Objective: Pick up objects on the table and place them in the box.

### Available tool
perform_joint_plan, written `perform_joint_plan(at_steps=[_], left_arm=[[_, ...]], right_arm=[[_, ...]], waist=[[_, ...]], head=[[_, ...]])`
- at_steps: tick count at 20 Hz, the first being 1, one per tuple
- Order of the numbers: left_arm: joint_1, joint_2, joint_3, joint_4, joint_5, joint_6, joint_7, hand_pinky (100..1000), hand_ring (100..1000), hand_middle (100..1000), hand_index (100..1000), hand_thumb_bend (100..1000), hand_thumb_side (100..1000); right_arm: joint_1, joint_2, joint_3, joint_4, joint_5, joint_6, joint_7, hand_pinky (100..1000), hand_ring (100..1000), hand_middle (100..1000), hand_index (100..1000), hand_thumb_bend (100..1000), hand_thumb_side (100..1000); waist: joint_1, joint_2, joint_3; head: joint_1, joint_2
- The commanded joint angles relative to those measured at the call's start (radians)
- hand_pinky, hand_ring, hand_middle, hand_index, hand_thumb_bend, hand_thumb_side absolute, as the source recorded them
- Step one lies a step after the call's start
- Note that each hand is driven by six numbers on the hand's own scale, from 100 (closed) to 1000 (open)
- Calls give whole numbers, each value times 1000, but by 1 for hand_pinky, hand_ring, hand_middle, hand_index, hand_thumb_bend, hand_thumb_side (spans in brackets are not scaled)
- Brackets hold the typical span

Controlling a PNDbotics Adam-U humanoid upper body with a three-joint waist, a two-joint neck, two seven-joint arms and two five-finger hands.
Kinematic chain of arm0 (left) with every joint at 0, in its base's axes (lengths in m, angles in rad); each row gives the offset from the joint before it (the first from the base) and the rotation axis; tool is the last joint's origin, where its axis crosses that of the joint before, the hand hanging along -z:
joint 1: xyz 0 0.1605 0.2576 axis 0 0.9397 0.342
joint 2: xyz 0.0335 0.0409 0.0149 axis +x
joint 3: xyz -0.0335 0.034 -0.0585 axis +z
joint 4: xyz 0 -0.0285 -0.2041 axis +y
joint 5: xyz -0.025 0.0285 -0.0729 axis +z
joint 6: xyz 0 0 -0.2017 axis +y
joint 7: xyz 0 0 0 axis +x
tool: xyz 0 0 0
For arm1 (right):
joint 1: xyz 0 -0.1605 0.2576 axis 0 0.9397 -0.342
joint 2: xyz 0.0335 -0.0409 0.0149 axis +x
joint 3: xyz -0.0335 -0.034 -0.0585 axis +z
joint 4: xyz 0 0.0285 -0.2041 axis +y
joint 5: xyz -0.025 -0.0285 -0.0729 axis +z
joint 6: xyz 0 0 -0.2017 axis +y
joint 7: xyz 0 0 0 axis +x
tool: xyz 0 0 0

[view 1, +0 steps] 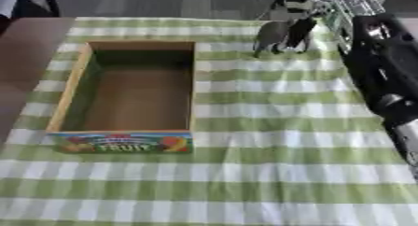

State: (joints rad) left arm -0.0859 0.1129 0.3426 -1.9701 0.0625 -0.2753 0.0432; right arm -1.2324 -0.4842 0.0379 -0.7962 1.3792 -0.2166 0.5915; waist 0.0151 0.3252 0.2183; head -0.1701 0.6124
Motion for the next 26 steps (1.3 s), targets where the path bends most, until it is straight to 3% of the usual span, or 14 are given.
perform_joint_plan(at_steps=[1,7,13,26], left_arm=[[-9,12,-5,-9,-5,-7,-3,339,370,712,571,100,791],[-8,13,-3,-6,-7,-12,-5,338,369,711,569,100,791],[-3,13,3,-2,-14,-17,-2,337,367,711,566,100,793],[-9,7,1,1,-14,-15,-9,335,366,712,564,100,798]], right_arm=[[-31,-17,-12,-3,4,16,-25,969,1000,1000,1000,436,491],[-39,-29,-16,13,36,31,-23,971,1000,1000,1000,362,436],[-50,-48,-23,17,41,21,20,974,1000,1000,1000,312,403],[-61,-31,-19,15,38,22,54,975,1000,1000,1000,301,403]], waist=[[0,-14,4],[-1,-2,8],[-4,7,5],[-9,21,11]], head=[[-3,-16],[-6,-28],[-3,-21],[-7,-32]])
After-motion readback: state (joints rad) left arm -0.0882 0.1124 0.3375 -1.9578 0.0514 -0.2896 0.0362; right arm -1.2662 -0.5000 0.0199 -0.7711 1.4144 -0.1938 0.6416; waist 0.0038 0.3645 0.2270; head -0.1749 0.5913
